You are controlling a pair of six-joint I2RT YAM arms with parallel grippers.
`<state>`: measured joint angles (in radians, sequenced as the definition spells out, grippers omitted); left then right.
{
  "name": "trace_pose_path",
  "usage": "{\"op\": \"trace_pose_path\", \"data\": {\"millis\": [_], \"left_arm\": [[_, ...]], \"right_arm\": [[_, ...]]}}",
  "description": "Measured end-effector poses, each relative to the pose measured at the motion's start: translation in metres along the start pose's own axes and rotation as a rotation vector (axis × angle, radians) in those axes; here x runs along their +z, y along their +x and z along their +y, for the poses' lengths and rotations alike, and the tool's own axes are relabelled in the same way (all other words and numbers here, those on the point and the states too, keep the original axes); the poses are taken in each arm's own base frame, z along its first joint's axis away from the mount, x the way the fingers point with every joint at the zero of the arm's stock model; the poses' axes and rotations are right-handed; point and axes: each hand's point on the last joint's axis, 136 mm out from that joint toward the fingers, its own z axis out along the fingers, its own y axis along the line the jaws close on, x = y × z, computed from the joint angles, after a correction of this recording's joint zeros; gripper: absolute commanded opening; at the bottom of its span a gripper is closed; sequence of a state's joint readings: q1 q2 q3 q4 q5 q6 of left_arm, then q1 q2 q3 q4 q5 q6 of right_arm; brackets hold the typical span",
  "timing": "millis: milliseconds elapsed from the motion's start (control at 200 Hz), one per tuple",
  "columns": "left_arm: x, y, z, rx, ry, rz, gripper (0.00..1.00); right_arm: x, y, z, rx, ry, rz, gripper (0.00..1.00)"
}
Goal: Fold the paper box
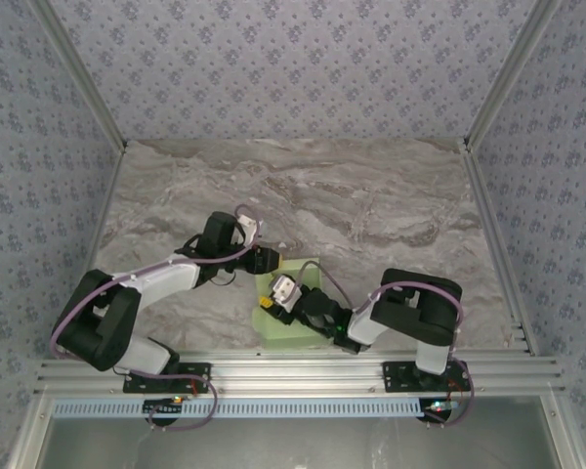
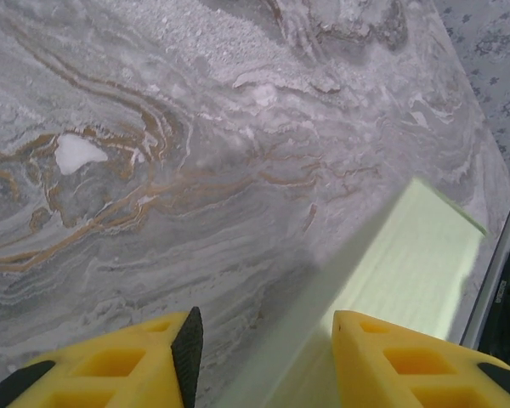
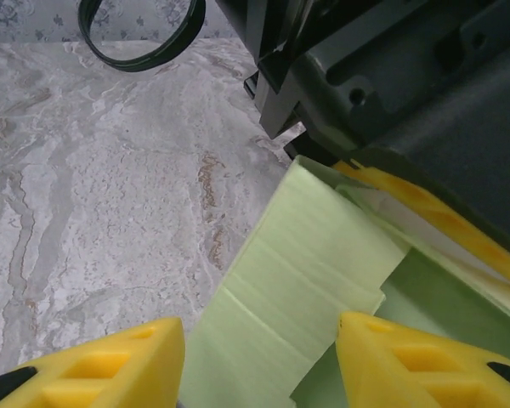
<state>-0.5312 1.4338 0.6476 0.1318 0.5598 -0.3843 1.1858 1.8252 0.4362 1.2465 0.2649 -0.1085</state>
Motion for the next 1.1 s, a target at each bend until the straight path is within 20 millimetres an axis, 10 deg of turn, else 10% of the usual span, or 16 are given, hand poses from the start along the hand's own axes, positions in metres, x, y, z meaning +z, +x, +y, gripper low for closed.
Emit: {"op": "trace_pose_path", "data": {"millis": [550, 720, 1104], "left_arm": [[-0.009, -0.002, 0.014, -0.038, -0.062, -0.041, 0.43], [-0.015, -0.002, 0.017, -0.061, -0.074, -0.058, 0.57], [-0.079, -0.012, 0.026, -0.071, -0.205, -0.330, 0.65]], "right_arm": [[0.019, 0.008, -0.021, 0.095, 0.036, 0.025, 0.49], [0.023, 0.008, -0.024, 0.134, 0.033, 0.027, 0.45], [0.030, 0.015, -0.026, 0.143, 0.032, 0.046, 0.39]]}}
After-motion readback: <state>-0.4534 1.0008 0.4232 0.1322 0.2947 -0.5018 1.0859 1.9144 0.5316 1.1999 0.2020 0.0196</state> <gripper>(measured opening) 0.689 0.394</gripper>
